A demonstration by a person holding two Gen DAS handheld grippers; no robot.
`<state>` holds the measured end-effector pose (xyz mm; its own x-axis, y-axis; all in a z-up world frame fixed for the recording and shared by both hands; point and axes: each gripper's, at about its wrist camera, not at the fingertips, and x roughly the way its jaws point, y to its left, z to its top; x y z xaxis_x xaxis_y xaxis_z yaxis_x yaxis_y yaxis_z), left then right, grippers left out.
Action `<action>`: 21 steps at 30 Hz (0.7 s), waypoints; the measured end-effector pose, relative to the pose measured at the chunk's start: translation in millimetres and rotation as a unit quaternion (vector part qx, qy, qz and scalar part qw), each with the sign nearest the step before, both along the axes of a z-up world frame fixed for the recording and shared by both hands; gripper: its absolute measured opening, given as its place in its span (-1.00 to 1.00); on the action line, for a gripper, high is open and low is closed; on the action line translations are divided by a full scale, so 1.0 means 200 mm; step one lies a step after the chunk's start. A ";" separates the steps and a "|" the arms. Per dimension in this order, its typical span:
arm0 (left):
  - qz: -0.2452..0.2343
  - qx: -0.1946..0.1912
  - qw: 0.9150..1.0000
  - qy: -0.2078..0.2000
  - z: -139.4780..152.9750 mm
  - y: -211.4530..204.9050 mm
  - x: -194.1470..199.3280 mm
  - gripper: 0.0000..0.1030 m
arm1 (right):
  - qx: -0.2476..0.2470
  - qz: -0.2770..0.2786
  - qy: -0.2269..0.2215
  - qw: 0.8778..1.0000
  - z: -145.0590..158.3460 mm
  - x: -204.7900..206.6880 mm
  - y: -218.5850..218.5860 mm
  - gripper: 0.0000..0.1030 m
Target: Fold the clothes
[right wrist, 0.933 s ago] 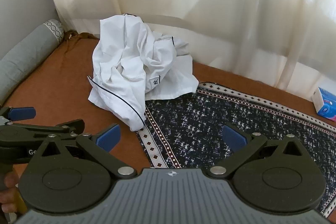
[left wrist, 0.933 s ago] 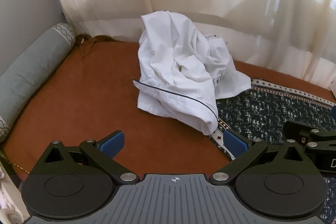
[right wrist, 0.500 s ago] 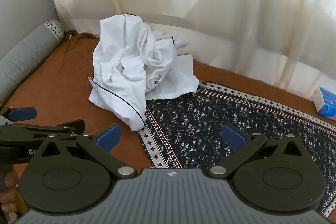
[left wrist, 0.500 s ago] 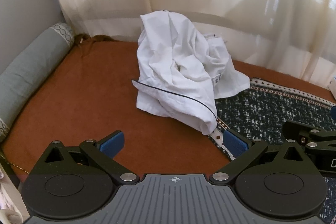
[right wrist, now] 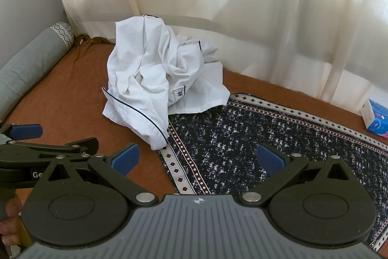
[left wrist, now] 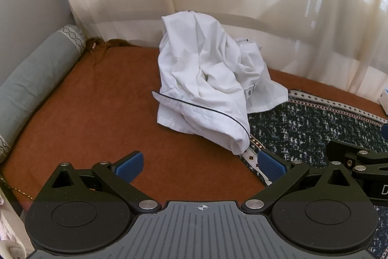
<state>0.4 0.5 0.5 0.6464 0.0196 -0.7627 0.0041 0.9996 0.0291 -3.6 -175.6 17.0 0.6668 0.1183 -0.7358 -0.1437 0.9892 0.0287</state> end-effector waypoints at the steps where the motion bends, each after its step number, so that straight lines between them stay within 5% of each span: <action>1: 0.000 0.000 1.000 0.000 0.00 0.00 0.00 1.00 | 0.000 0.000 0.000 1.000 0.00 0.00 0.00 0.99; 21: 0.001 -0.002 1.000 0.002 -0.01 -0.01 0.02 1.00 | 0.005 0.000 0.006 1.000 0.00 0.02 -0.03 0.99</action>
